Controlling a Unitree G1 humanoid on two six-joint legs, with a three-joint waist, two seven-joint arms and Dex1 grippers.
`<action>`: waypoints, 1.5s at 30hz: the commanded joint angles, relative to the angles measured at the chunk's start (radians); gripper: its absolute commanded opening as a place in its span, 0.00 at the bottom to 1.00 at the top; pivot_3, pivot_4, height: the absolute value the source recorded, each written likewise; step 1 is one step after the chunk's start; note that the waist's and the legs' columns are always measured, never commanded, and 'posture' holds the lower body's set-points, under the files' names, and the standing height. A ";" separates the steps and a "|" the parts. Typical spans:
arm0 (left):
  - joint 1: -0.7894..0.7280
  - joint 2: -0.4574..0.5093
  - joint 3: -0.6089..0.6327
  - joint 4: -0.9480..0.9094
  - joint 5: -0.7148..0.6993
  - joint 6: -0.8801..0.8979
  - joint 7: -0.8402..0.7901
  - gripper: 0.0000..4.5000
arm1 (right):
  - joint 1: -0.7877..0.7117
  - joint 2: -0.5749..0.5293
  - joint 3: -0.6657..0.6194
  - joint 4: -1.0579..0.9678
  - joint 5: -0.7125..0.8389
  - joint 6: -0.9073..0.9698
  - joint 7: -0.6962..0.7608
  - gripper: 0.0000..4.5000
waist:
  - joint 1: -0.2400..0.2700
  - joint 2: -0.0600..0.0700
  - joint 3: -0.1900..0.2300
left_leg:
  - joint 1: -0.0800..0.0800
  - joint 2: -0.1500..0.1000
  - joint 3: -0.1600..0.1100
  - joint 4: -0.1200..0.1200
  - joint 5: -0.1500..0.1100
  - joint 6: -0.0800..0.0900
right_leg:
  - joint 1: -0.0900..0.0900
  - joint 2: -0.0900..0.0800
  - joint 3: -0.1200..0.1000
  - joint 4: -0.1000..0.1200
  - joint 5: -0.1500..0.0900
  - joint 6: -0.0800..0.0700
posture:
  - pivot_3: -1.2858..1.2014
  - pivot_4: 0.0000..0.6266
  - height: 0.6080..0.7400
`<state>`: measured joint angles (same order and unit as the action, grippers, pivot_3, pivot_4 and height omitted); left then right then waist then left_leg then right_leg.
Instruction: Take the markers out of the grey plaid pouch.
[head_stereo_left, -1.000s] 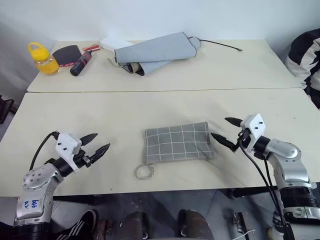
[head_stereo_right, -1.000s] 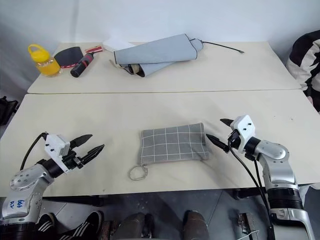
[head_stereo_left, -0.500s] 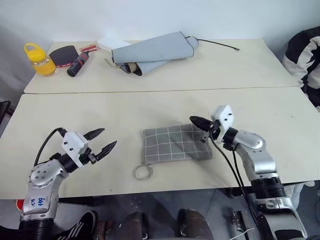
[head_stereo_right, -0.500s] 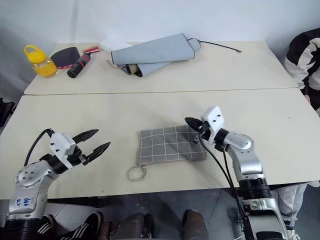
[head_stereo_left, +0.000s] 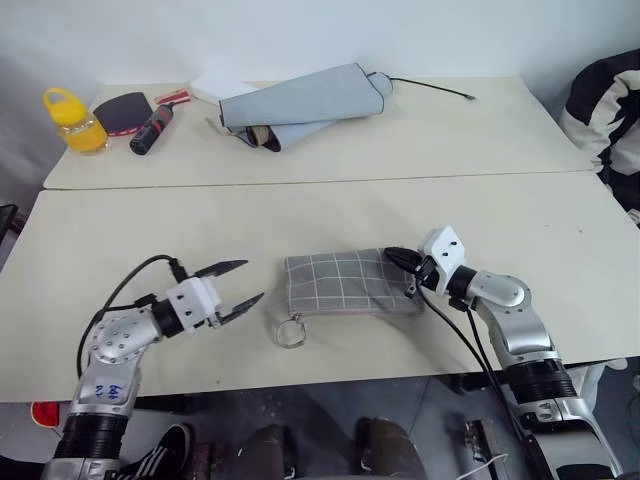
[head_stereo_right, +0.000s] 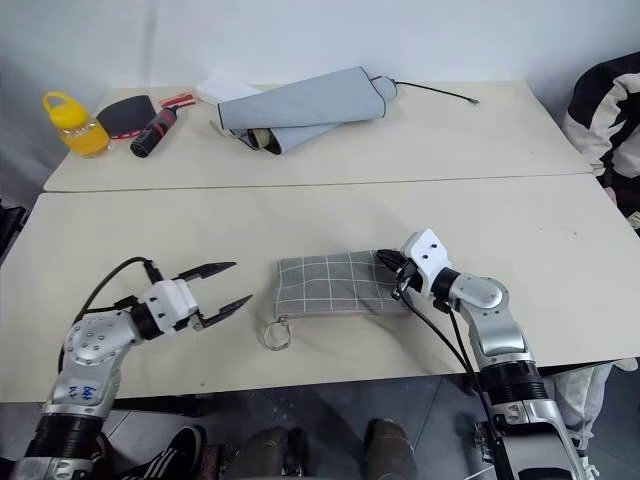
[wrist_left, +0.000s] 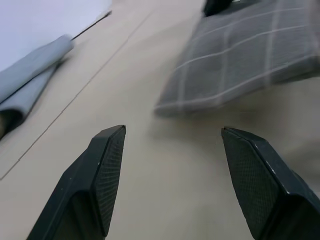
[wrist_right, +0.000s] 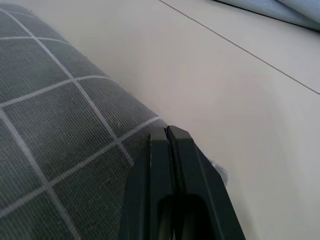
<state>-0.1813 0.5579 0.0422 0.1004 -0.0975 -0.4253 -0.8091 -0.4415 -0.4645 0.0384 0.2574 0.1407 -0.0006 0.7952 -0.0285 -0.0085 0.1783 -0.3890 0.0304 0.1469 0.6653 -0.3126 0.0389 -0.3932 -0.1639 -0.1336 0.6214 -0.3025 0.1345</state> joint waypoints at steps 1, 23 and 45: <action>-0.052 -0.015 -0.035 0.039 0.017 -0.051 0.004 0.72 | 0.005 -0.001 0.003 -0.028 0.000 -0.009 0.003 0.01 | 0.000 0.000 0.000 | 0.000 0.000 0.000 0.000 0.000 0.000 | 0.000 0.000 0.000 0.000 0.000 0.000 | 0.52 0.24 1.00; -0.101 0.029 -0.146 0.161 0.068 -0.244 -0.051 0.59 | 0.014 -0.011 -0.012 -0.060 0.004 0.007 -0.003 0.00 | 0.001 0.000 0.000 | 0.000 0.000 0.000 0.000 0.000 0.000 | 0.000 0.000 0.000 0.000 0.000 0.000 | 0.52 0.24 1.00; -0.187 -0.033 -0.218 0.220 0.168 -0.255 0.051 0.25 | 0.030 -0.022 -0.020 -0.086 0.006 0.020 -0.006 0.00 | 0.000 0.000 0.000 | 0.000 0.000 0.000 0.000 0.001 0.001 | 0.000 0.000 -0.001 0.000 0.000 0.001 | 0.52 0.24 1.00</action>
<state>-0.3837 0.5139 -0.1727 0.3273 0.0797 -0.6759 -0.7537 -0.4192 -0.4715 0.0366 0.2038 0.1371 0.0230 0.7927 -0.0282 -0.0083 0.1781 -0.3889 0.0301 0.1465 0.6657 -0.3120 0.0399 -0.3928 -0.1641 -0.1342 0.6219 -0.3022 0.1350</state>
